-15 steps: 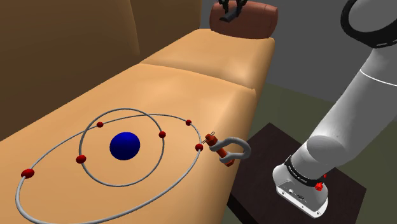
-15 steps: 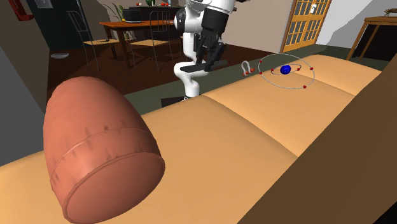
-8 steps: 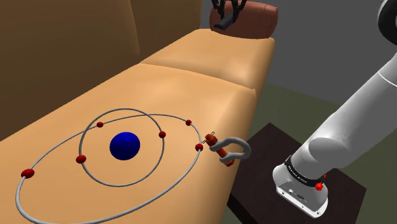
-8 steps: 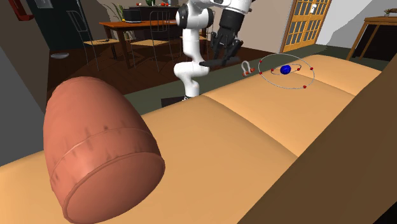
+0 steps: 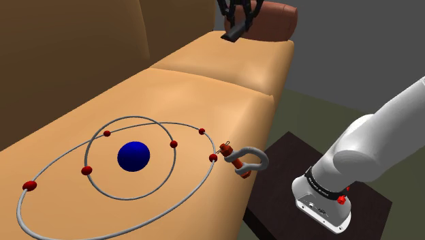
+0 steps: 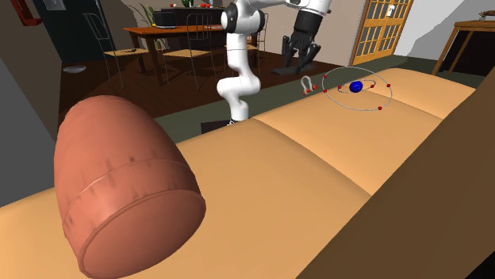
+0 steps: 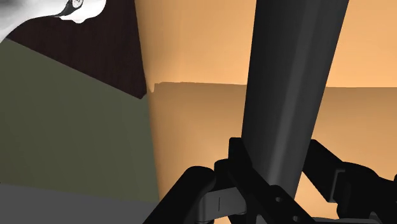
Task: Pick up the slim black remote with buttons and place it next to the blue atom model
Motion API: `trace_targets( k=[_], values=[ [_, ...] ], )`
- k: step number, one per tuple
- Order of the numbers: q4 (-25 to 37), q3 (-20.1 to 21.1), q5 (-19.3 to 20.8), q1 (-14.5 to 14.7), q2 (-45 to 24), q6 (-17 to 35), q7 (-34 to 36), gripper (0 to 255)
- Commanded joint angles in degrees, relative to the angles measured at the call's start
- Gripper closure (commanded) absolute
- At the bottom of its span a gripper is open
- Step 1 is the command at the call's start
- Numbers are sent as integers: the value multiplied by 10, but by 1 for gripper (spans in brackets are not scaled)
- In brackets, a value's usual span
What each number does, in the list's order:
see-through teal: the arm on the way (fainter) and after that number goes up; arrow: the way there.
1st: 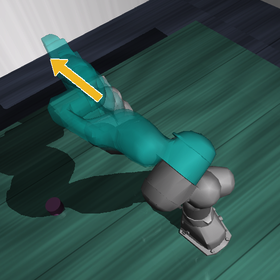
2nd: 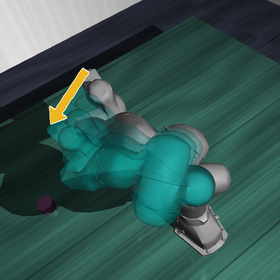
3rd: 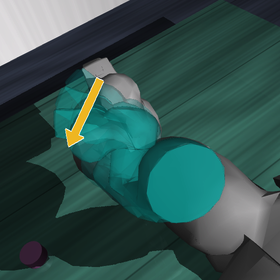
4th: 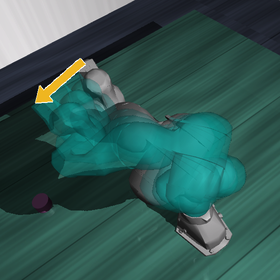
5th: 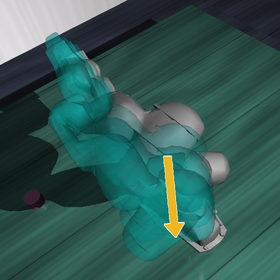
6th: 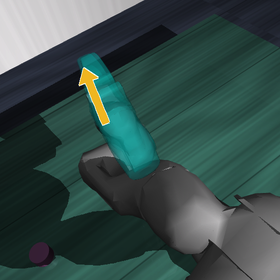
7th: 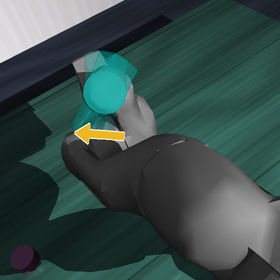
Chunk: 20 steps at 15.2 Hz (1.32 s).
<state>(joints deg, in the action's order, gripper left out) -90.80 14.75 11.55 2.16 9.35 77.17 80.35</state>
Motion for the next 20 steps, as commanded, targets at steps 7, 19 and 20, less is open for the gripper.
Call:
trace_targets(
  k=[7,19,20],
  values=[
    [-27,63,-33,43,37,-30,105,255],
    [-108,98,-61,68,64,17,172,255],
    [-118,98,-62,69,66,25,172,255]
  ],
)
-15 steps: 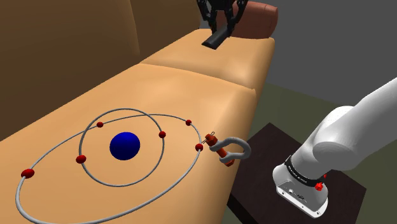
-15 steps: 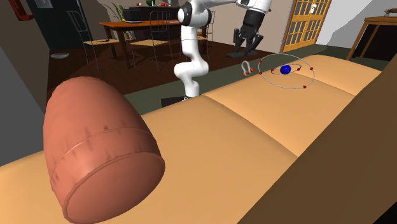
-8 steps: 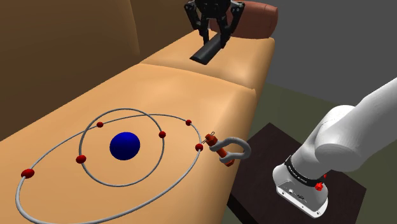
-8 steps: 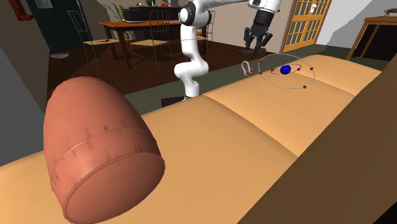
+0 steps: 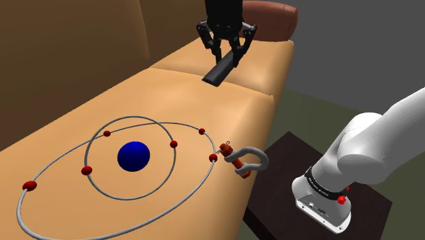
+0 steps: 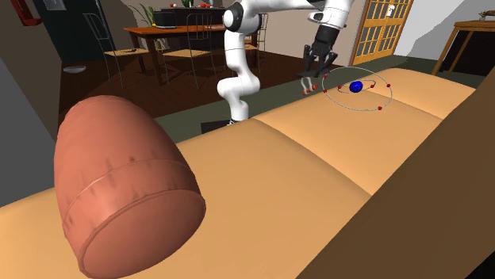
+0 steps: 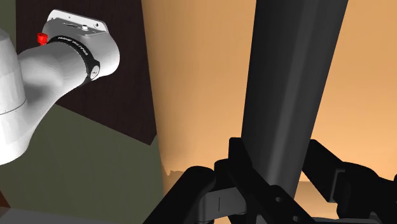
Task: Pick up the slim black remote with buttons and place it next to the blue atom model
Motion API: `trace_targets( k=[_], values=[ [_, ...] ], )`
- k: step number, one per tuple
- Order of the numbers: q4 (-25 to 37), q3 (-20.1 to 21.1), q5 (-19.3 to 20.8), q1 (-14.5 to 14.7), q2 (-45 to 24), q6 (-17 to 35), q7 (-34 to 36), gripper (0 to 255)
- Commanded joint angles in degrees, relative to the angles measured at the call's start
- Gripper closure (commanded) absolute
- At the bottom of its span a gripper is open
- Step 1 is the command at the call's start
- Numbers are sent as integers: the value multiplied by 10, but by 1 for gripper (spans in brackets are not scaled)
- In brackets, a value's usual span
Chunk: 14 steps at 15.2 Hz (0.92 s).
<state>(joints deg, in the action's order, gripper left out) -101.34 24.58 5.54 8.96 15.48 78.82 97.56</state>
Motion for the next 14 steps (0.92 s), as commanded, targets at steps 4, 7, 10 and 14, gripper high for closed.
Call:
trace_targets(
  k=[4,7,10,14],
  values=[
    [-52,-2,-5,2,14,40,3,255],
    [-80,-2,-8,3,19,63,5,255],
    [-107,-2,-9,5,22,86,8,255],
    [-140,-1,-11,6,26,116,12,255]
  ],
)
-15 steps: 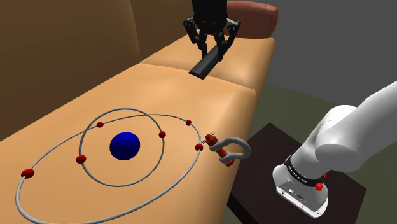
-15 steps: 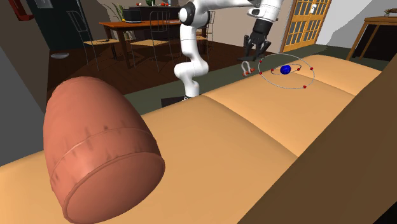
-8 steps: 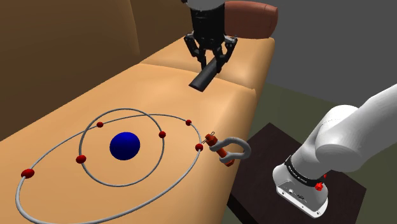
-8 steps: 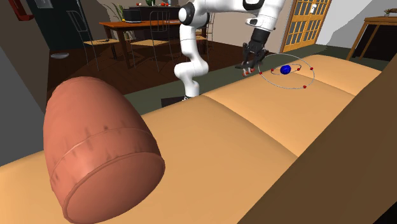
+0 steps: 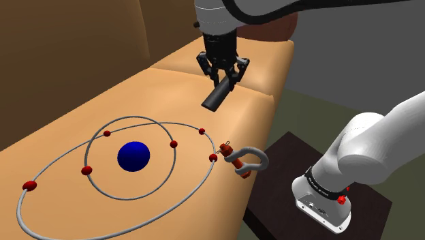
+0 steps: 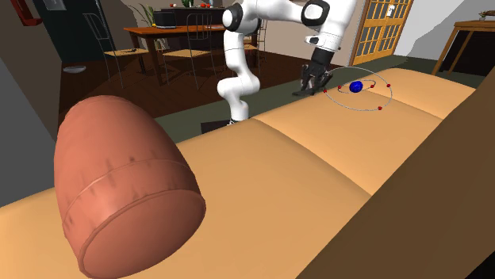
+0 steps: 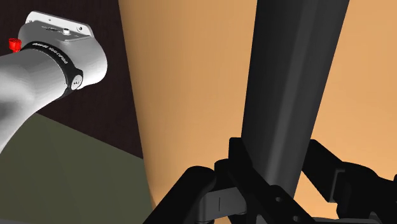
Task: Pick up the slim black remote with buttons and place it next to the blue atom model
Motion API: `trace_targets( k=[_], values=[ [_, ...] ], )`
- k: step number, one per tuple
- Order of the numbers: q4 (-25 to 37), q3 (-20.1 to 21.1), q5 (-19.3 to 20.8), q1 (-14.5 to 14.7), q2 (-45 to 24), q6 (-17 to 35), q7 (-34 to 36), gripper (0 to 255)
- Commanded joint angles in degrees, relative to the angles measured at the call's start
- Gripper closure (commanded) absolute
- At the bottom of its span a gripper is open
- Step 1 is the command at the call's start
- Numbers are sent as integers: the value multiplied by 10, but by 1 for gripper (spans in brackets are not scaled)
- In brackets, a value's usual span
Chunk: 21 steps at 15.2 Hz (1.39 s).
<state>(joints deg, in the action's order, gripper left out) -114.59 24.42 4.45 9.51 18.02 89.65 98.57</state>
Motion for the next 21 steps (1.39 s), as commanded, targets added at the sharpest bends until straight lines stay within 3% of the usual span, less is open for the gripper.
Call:
trace_targets(
  k=[1,9,17,18,21],
  values=[
    [-16,1,-1,1,1,15,3,255],
    [-79,4,-2,3,-1,79,13,255],
    [-79,4,-2,3,-1,79,13,255],
    [-79,4,-2,3,-1,79,13,0],
    [-79,4,-2,3,-1,79,13,0]
  ],
)
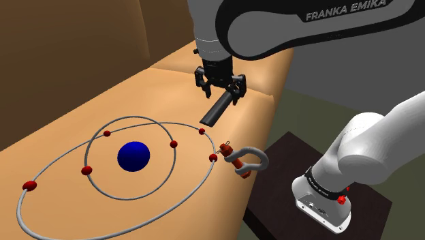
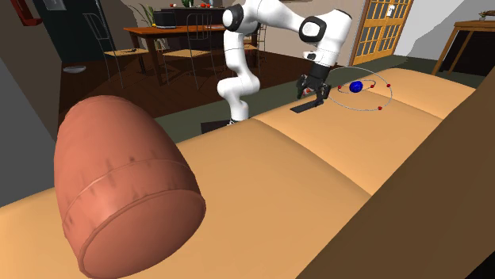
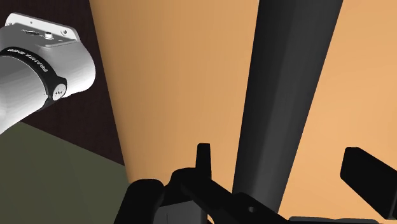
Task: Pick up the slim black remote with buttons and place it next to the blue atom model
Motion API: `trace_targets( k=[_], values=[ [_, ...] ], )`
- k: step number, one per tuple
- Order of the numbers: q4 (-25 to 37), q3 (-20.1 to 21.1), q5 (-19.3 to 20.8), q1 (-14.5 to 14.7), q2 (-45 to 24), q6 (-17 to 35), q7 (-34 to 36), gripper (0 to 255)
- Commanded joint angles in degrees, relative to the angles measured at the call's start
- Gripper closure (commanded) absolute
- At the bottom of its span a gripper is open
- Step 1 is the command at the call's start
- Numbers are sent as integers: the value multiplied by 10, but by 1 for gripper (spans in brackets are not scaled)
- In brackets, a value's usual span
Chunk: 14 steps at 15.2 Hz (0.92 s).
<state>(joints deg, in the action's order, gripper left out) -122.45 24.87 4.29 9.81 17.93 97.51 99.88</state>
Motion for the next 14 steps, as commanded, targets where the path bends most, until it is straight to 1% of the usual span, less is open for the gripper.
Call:
trace_targets(
  k=[1,2,6,14],
  values=[
    [0,0,0,0,0,0,0,0],
    [0,0,0,0,0,0,0,0],
    [84,7,2,0,-14,-72,3,0],
    [84,7,2,0,-14,-72,3,0]
  ],
)
